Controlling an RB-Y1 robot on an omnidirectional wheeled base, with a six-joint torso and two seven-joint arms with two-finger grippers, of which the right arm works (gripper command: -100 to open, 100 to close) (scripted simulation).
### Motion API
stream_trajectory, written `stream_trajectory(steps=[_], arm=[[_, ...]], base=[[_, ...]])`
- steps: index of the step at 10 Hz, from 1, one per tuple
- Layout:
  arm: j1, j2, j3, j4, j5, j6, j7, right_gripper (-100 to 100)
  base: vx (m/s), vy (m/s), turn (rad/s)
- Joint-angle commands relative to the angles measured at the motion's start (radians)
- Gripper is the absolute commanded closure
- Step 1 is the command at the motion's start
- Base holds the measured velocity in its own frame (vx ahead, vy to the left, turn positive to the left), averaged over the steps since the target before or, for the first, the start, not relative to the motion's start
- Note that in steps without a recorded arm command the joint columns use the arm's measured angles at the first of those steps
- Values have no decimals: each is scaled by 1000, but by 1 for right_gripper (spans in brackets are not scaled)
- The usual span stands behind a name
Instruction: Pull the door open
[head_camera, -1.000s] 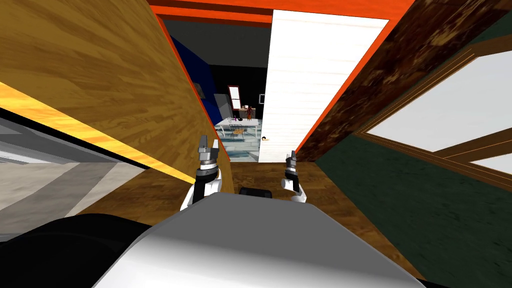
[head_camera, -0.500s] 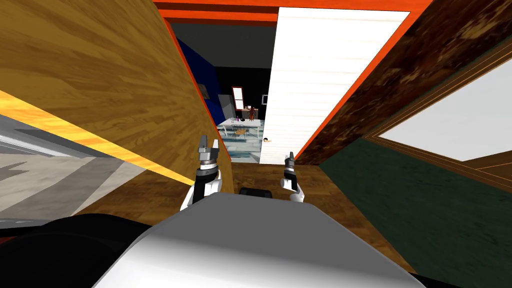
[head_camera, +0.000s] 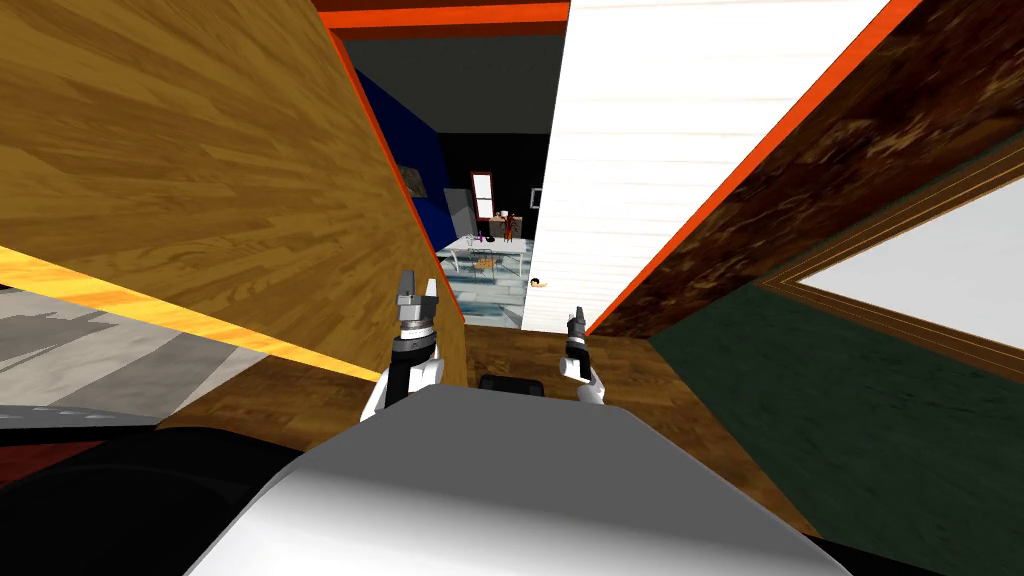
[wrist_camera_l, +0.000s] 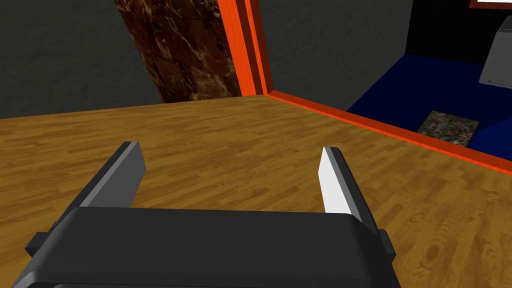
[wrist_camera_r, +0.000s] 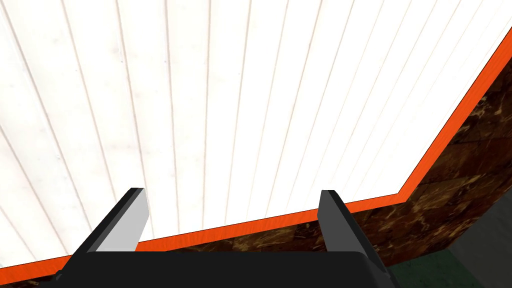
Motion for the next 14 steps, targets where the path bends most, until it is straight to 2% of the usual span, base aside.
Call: stream_trajectory(steps=[1,2,5,6,9,10,14], arm=[[-22,3,-5,50,-4,-11,2,-100],[-22,3,-5,59,-4,-11,2,-100],[-63,8,-15,154,-11,-24,5,-100],[-63,8,-15,162,-11,-24,5,-100],[-101,15,-25,248,-18,-36,7,-100],[-101,15,-25,256,-18,-36,7,-100],[-146,26,-36,368,-27,-51,10,-100]], base=[[73,-23,124],[53,-18,50],[68,-19,107],[67,-28,52],[73,-17,114],[58,-18,26],[67,-22,113]])
